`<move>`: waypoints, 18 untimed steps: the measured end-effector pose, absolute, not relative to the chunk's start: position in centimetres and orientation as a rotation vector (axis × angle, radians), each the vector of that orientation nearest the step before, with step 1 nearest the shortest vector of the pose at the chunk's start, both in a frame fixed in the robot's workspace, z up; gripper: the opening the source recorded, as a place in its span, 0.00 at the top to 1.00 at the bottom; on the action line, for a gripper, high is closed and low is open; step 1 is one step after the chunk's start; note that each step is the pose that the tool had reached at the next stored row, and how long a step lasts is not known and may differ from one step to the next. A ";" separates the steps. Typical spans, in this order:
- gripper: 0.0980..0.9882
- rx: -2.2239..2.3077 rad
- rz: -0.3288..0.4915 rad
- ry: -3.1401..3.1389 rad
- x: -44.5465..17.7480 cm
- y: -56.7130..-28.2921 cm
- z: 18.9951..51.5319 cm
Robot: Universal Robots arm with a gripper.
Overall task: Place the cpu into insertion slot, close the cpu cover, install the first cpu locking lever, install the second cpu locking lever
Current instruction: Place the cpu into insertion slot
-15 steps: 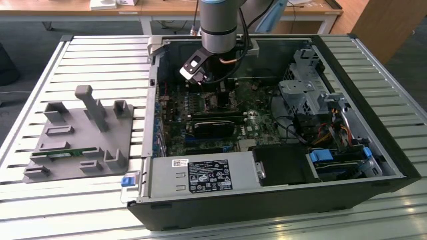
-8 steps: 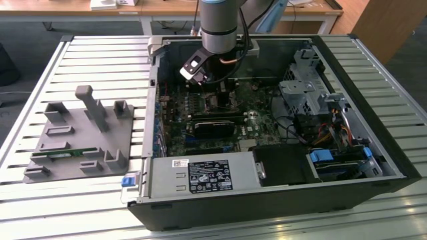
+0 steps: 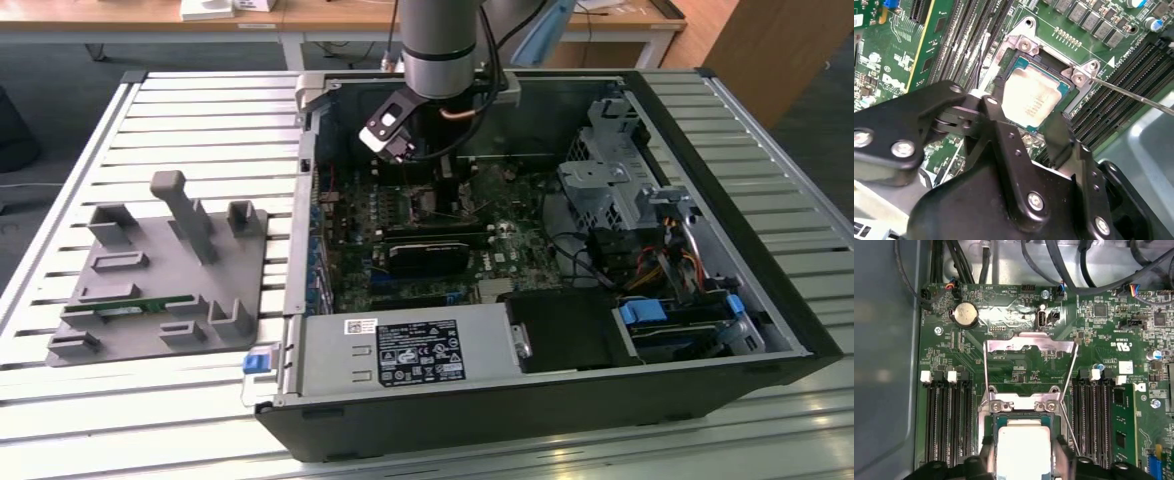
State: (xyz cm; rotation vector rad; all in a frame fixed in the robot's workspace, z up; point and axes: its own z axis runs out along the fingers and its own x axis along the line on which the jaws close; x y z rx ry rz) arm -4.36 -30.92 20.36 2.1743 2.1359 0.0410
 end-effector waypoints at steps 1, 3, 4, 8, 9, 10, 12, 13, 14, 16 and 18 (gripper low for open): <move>0.44 2.174 0.041 2.136 -4.4 -30.9 20.4; 0.58 2.175 0.041 2.136 -4.4 -30.9 20.5; 0.58 2.175 0.041 2.136 -4.4 -30.9 20.6; 0.78 2.175 0.041 2.135 -4.4 -30.9 20.7; 0.84 2.175 0.041 2.135 -4.4 -30.9 20.8; 0.84 2.175 0.041 2.135 -4.3 -30.9 20.8; 0.97 2.176 0.041 2.135 -4.3 -30.9 20.8; 0.97 2.175 0.041 2.135 -4.4 -30.9 20.8; 0.97 2.175 0.041 2.135 -4.3 -30.9 20.9; 0.99 2.175 0.040 2.135 -4.4 -30.9 20.9; 0.99 2.176 0.041 2.135 -4.3 -30.9 21.0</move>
